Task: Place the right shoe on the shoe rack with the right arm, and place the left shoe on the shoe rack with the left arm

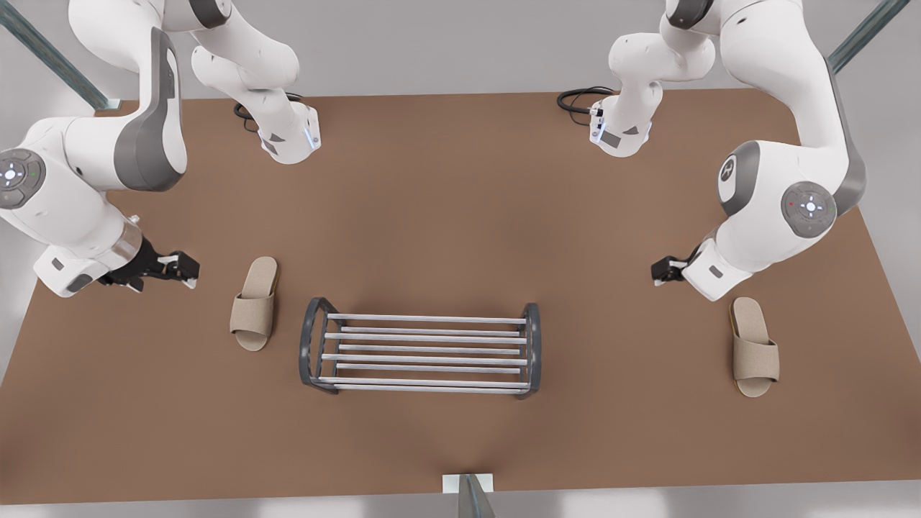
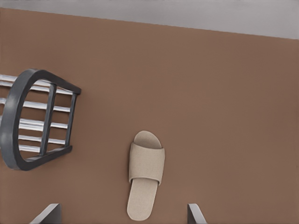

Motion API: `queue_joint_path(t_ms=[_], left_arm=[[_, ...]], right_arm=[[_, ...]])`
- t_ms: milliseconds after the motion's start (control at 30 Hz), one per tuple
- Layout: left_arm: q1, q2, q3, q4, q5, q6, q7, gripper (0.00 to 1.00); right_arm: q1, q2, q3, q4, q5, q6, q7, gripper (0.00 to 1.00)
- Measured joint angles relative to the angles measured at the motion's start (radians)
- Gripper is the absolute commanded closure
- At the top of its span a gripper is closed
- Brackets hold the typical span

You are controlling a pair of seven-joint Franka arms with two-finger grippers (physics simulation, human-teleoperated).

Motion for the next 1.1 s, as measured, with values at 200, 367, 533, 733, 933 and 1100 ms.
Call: queue_joint_path(t_ms=[200,367,533,733,933,1100], left_arm=[[0.045,-0.070,-0.016,-0.117,0.044,0.055,0.009,0.00],[0.103,-0.293,-0.018,-0.791,0.160,0.569,0.017,0.00],[0.286,-0.061,-0.016,-0.946,0.333,1.254,0.026,0.00],[0.381,0.094,-0.006,-0.946,0.386,1.611,0.034,0.01],[0.397,0.152,0.099,-0.933,0.436,1.743,0.047,0.01],[0.396,0.257,0.133,-0.850,0.456,1.786,0.057,0.01]], right_arm=[[-0.012,-0.198,0.009,-0.327,0.001,0.132,-0.007,0.00],[-0.007,-0.537,0.017,-0.977,0.002,0.527,-0.009,0.00],[-0.049,-0.530,0.020,-1.305,0.001,1.030,-0.010,0.00],[-0.054,-0.535,0.039,-1.305,0.001,1.289,-0.004,0.00],[-0.076,-0.437,0.122,-1.339,0.002,1.400,0.029,0.00],[-0.176,-0.405,0.128,-1.363,0.002,1.450,0.050,0.00]])
